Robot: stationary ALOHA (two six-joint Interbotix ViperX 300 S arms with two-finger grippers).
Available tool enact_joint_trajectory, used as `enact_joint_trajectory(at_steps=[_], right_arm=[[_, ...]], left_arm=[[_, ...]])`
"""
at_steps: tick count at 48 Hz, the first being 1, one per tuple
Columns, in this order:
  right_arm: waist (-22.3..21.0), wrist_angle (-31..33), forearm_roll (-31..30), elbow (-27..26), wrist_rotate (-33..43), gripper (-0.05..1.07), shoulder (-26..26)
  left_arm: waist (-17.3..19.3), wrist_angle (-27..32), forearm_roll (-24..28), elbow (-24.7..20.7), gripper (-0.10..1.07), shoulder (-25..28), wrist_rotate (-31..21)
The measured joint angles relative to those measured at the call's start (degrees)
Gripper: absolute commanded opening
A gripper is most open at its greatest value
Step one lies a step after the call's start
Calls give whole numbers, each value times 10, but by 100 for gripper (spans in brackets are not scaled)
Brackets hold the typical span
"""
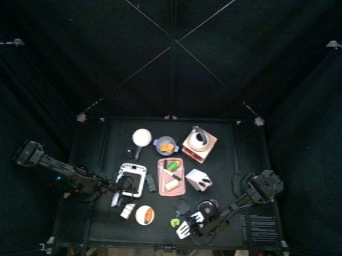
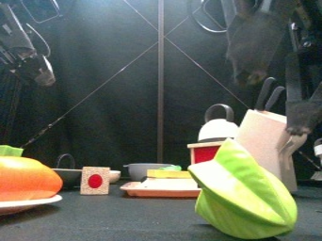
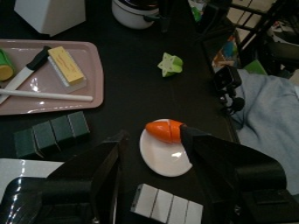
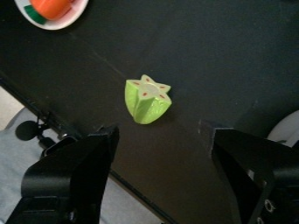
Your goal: Grab starfruit top
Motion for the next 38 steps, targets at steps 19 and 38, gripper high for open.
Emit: enact_joint_trajectory(at_steps=[19,38], right_arm=[[-25,-75,-20,10,-5,102,27],[-28,-95,-21,11,-8,85,35]], left_arm=[[2,0,-3,6,87,0,0],[2,0,-3,8,87,-1,1]])
